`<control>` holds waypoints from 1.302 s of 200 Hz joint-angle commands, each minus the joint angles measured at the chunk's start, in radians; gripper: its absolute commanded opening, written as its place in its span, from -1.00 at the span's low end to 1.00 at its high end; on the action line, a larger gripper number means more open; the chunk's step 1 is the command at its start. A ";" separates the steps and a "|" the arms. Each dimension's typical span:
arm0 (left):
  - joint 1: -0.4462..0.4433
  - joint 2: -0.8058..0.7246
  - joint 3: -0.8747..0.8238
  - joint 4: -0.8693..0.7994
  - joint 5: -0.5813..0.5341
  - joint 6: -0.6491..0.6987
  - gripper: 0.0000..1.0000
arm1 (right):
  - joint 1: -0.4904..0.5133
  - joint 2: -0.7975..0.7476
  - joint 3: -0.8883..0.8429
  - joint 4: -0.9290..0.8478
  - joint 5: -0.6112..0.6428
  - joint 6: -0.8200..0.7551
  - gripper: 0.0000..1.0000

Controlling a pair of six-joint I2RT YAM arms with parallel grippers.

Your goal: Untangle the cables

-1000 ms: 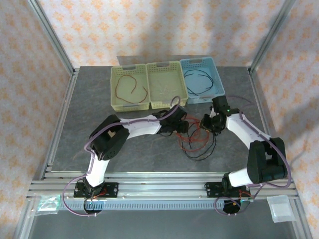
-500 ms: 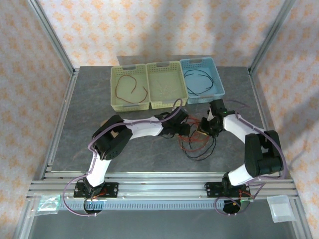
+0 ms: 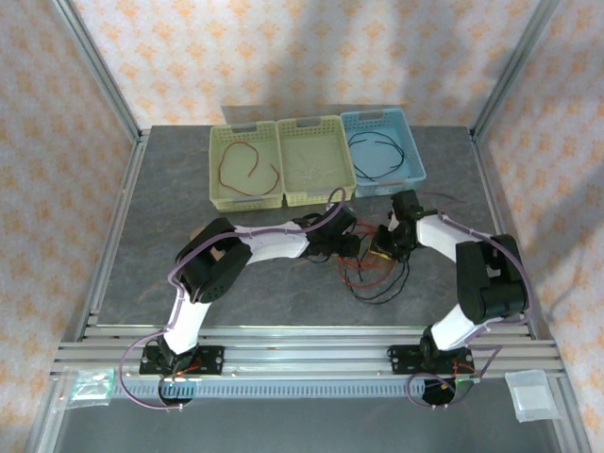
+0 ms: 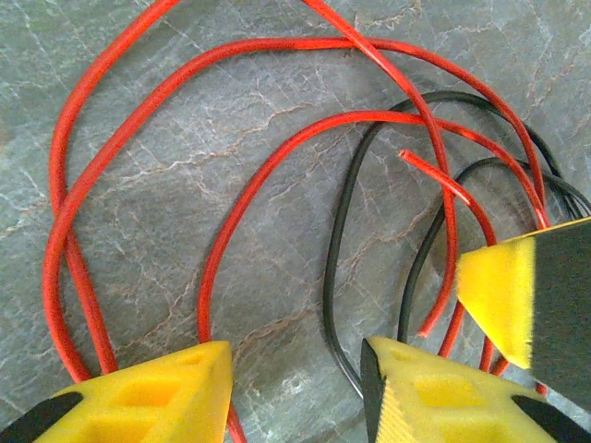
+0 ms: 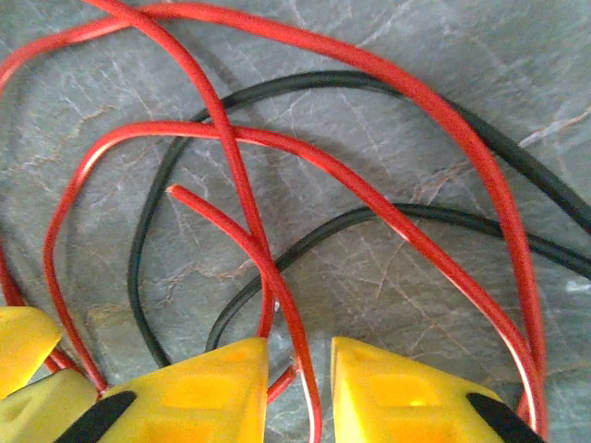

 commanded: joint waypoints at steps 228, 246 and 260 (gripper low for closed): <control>0.073 -0.455 -0.137 0.147 -0.183 0.186 0.38 | 0.064 -0.310 0.578 -0.367 0.176 -0.133 -1.00; 0.081 -0.516 -0.193 0.229 -0.179 0.262 0.49 | 0.064 -0.285 0.663 -0.407 0.177 -0.153 -1.00; 0.086 -0.560 -0.255 0.309 -0.184 0.352 0.68 | 0.065 -0.257 0.733 -0.454 0.205 -0.163 -1.00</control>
